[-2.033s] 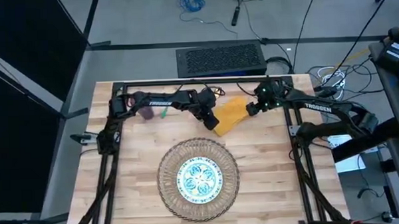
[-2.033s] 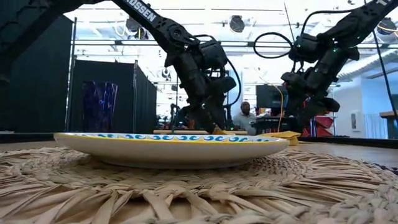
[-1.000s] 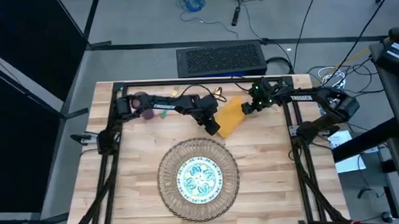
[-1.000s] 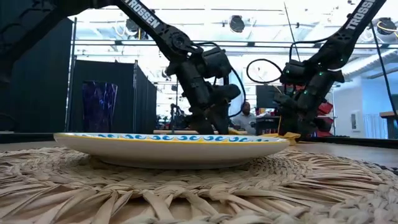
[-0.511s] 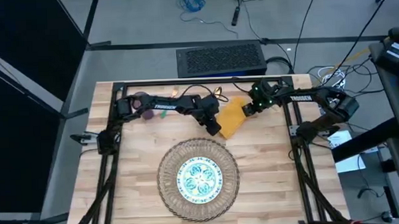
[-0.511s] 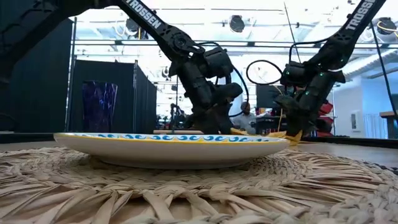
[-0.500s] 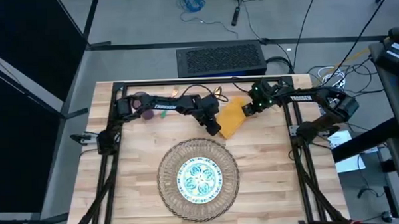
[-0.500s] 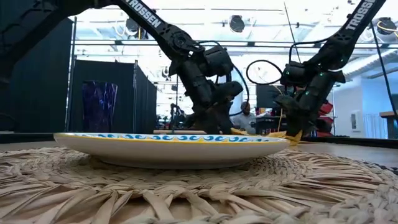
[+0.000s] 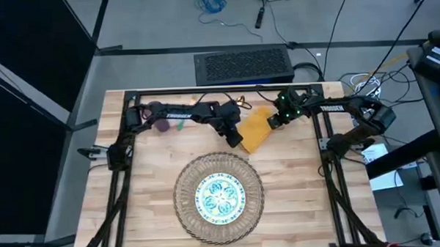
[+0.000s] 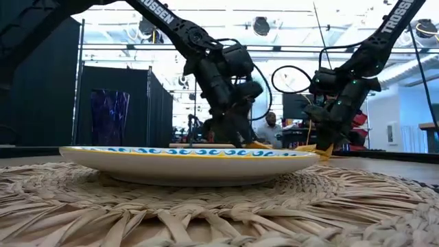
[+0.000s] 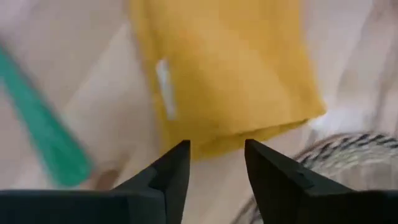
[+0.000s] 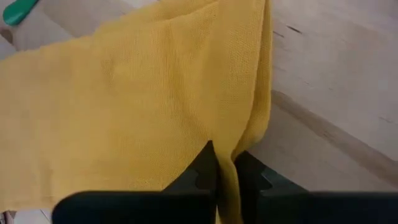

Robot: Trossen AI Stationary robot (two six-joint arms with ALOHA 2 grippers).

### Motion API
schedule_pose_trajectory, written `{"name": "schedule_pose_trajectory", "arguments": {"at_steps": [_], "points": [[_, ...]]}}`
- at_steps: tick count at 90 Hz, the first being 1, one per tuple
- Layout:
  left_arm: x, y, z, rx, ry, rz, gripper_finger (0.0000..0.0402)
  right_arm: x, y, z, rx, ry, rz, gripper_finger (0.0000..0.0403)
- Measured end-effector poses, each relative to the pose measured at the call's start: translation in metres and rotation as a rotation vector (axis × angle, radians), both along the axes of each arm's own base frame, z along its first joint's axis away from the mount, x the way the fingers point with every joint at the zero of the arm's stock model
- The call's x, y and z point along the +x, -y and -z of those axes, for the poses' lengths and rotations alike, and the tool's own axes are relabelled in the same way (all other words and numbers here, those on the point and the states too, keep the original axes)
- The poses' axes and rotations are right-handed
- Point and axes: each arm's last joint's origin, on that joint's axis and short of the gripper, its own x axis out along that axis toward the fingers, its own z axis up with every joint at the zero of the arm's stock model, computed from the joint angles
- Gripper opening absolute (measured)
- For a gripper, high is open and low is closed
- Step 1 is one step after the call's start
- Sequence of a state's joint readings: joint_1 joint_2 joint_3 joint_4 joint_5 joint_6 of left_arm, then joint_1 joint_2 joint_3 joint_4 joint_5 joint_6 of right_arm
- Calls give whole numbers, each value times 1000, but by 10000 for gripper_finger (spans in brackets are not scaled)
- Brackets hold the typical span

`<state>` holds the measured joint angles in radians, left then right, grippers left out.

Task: Set table place
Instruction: Move the folded yellow table napkin to the left of the white pattern plate on the brown placemat

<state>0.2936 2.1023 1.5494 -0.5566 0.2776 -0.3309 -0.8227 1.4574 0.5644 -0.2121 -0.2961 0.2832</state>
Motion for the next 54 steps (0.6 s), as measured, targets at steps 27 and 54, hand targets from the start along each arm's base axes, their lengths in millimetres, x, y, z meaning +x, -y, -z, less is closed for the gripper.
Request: {"name": "schedule_pose_trajectory", "arguments": {"at_steps": [27, 54], "points": [[1, -31, -2, -45, 112, -82, 138, 0, -1, 0, 16, 10, -14, 0], [1, -34, -1, -85, 125, -94, 138, 0, -1, 0, 19, 11, -19, 0]]}}
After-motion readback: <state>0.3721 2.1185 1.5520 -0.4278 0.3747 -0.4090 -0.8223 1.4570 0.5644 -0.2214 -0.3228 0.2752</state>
